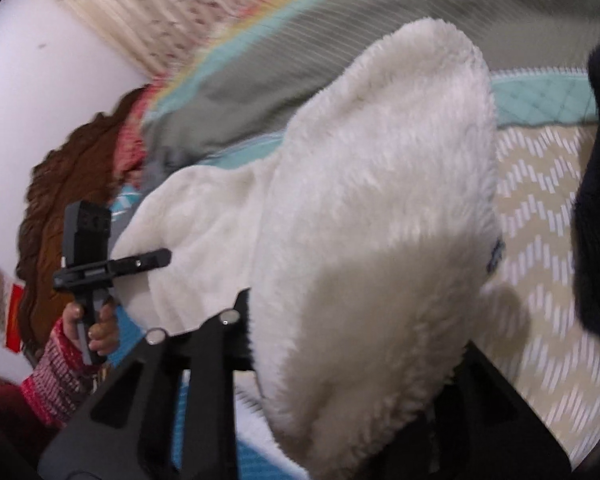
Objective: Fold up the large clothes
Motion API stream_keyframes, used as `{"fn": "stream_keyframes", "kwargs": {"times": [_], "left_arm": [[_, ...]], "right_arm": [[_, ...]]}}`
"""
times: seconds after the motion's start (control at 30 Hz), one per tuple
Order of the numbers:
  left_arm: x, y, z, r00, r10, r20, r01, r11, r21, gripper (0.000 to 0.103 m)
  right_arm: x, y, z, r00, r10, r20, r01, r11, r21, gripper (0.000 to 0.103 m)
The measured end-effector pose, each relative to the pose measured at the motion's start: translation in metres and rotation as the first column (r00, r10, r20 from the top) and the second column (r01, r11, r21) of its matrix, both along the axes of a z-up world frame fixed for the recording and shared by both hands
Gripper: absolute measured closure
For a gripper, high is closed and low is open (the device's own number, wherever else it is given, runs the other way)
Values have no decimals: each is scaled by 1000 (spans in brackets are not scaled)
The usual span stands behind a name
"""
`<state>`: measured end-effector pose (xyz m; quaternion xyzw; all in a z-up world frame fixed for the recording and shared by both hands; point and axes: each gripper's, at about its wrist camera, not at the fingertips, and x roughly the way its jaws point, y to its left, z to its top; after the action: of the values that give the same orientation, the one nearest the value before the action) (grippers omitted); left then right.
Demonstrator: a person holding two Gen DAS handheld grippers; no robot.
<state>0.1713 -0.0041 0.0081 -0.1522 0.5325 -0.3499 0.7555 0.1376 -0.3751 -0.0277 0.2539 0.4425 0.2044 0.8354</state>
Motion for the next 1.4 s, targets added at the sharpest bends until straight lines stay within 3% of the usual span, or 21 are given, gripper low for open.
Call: {"fn": "stream_keyframes", "kwargs": {"times": [0.07,0.2,0.33,0.43,0.47,0.53,0.6,0.67,0.93,1.03,1.2,1.4], "left_arm": [[-38,26,24,999,10,35,-9,1000,-24,49],[-101,73,39,999,42,31,-42,999,-15,49],[-166,107,7,997,80,-21,-78,995,68,49],[-191,115,-43,991,97,-88,-81,983,164,45],[-196,116,-59,989,108,-102,-86,976,199,43],[-197,119,-77,980,151,-129,-126,975,186,33],[-196,124,-79,972,189,-143,-167,974,154,31],[-198,125,-75,971,198,-137,-173,969,177,30],[-208,115,-65,976,211,-62,-188,948,256,27],[-209,107,-61,978,207,-33,-189,941,281,26],[-207,101,-59,980,201,1,-191,931,311,25],[-206,102,-59,980,201,2,-192,931,311,24]], "right_arm": [[-32,12,22,998,34,47,-34,999,13,77],[-96,36,44,993,83,89,-87,995,41,77],[-150,55,27,993,103,56,-106,993,49,76],[-175,69,-21,995,83,-49,-81,996,41,76],[-180,75,-45,993,74,-98,-74,997,-3,73],[-185,77,-75,985,48,-166,-49,999,3,66],[-190,61,-88,981,-18,-192,48,987,155,61],[-190,50,-89,968,-50,-244,108,967,231,49],[-187,43,-66,957,-91,-275,123,987,101,15],[-189,36,-61,953,-116,-278,141,988,70,11],[-182,38,-73,941,-120,-316,172,975,142,9],[-178,53,-78,946,-122,-301,157,983,96,4]]}}
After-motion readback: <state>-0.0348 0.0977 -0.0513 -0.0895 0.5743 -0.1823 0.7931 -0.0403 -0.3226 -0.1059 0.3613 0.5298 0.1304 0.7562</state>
